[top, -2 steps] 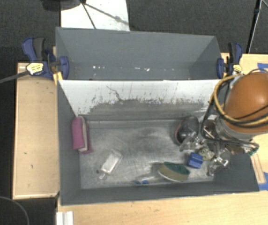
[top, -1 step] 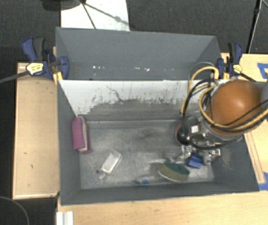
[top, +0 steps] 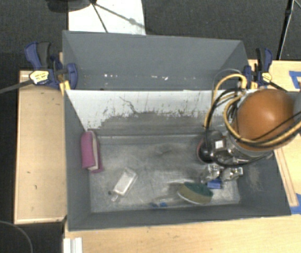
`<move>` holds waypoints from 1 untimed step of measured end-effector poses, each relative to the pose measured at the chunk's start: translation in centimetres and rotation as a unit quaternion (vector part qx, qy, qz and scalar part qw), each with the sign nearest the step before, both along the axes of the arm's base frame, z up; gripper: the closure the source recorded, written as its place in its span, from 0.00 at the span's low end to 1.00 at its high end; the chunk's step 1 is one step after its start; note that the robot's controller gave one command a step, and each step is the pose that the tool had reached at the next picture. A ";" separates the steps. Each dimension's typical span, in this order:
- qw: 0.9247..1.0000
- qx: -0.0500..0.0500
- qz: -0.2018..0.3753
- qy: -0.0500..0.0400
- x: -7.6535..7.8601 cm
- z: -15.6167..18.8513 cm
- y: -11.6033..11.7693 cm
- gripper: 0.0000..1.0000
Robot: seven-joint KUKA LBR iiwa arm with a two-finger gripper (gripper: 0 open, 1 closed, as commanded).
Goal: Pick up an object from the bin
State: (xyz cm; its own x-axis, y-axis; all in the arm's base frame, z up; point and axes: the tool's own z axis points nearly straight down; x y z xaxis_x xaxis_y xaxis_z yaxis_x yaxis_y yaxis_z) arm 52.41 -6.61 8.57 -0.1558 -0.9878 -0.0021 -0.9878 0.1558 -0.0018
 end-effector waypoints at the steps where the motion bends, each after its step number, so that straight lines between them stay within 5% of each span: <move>1: 1.000 -0.001 -0.001 -0.003 -0.7 12.8 0.7 1.00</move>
Offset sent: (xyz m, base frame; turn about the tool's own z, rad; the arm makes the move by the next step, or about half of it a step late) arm -0.0085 0.0062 0.1236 -0.0034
